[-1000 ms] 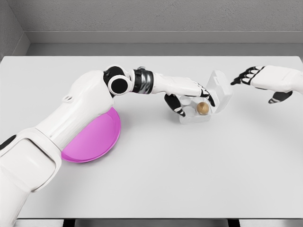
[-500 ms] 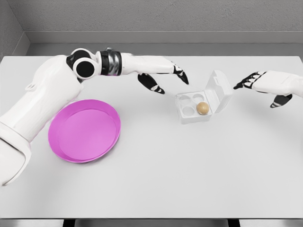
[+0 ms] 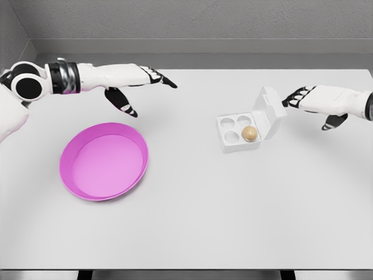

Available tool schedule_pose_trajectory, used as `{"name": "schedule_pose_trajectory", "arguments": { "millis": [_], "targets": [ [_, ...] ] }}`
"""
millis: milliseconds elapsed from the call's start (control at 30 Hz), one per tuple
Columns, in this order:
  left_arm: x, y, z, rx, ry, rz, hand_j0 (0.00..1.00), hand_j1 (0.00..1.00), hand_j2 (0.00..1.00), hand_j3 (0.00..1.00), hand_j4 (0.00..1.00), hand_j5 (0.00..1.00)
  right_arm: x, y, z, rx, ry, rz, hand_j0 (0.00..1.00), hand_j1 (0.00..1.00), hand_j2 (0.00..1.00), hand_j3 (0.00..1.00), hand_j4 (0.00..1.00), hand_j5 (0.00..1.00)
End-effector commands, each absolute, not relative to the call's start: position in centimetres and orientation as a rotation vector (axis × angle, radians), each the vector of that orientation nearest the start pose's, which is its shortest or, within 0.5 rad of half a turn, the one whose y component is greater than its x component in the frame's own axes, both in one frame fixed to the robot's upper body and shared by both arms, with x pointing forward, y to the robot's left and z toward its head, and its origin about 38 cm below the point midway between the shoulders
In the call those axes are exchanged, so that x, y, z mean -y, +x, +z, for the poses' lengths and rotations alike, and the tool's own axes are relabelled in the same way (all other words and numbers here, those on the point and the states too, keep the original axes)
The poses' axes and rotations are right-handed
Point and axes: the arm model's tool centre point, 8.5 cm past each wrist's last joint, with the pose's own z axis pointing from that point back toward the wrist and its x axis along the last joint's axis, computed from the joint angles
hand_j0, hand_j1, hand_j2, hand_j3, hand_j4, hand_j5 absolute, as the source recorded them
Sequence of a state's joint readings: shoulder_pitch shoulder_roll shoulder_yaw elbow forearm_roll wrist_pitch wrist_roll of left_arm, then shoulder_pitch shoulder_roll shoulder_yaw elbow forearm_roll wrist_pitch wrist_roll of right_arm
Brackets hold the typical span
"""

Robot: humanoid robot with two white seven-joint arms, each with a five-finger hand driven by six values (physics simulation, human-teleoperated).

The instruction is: Pack egg into the box and close the box lid

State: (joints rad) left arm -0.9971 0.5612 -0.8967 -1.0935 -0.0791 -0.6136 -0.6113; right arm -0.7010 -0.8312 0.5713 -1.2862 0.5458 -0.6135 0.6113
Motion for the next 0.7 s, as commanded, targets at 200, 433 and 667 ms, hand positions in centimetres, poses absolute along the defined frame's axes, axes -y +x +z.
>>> {"name": "schedule_pose_trajectory", "arguments": {
  "millis": [200, 433, 667],
  "targets": [
    [-22.0, 50.7, 24.2, 1.54, 0.078, -1.972, 1.0, 1.0, 1.0, 1.0, 1.0, 1.0, 35.7, 45.3, 24.5, 1.183, -0.63, 2.135, 1.0, 1.0, 1.0, 1.0, 1.0, 1.0],
    [-22.7, 50.7, 24.1, 1.53, 0.086, -1.962, 1.0, 1.0, 1.0, 1.0, 1.0, 1.0, 34.1, 43.8, 24.0, 1.203, -0.606, 2.197, 1.0, 1.0, 1.0, 1.0, 1.0, 1.0],
    [-22.7, 50.7, 24.1, 1.53, 0.086, -1.962, 1.0, 1.0, 1.0, 1.0, 1.0, 1.0, 30.5, 41.7, 25.1, 1.293, -0.601, 2.302, 1.0, 1.0, 1.0, 1.0, 1.0, 1.0]
  ]
}}
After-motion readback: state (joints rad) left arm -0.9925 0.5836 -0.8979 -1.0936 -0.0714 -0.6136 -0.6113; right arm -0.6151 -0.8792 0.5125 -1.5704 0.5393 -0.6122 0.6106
